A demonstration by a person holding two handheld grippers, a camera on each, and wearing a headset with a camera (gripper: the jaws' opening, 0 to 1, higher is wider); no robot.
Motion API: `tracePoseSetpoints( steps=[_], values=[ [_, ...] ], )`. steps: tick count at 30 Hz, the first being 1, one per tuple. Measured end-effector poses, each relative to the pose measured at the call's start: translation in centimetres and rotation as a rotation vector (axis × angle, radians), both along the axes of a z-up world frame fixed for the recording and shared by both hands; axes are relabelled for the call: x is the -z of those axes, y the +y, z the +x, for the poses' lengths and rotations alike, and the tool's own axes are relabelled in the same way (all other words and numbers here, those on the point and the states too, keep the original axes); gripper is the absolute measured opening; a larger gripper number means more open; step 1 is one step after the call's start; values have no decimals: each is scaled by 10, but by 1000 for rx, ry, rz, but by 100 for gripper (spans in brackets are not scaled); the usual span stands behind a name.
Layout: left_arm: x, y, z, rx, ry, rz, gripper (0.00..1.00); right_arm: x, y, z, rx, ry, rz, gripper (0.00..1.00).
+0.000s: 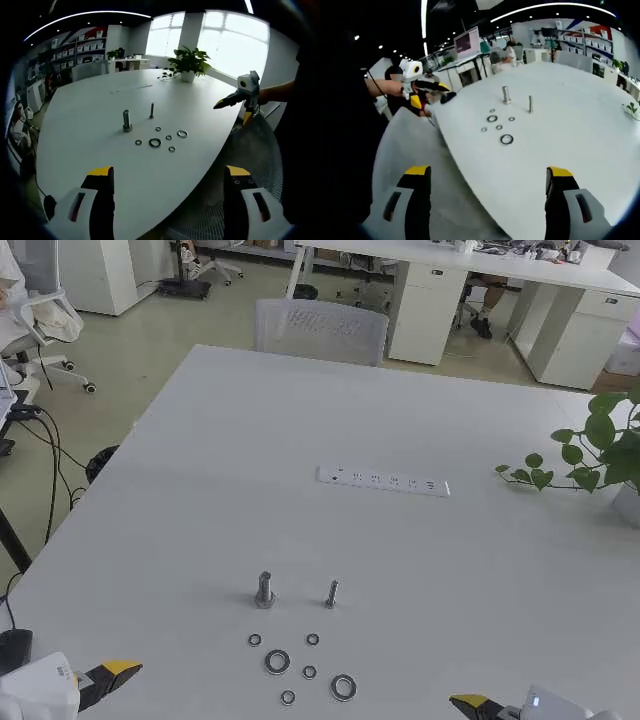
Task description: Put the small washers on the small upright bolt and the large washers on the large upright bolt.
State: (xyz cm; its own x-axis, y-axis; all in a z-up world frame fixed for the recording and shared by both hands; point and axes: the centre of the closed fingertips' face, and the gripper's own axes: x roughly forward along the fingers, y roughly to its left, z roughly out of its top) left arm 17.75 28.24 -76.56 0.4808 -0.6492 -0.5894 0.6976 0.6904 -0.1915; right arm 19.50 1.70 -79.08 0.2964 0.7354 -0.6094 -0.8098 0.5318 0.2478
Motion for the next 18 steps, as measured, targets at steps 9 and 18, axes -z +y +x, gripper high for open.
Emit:
tracePoseSetpoints(
  steps=[9,18],
  values=[
    [1,-1,-2,1,10,-8,99,3,1,0,11,9,2,97],
    [3,4,0,-12,10,-8,99,3,-1,3,16,8,-7,97]
  ],
)
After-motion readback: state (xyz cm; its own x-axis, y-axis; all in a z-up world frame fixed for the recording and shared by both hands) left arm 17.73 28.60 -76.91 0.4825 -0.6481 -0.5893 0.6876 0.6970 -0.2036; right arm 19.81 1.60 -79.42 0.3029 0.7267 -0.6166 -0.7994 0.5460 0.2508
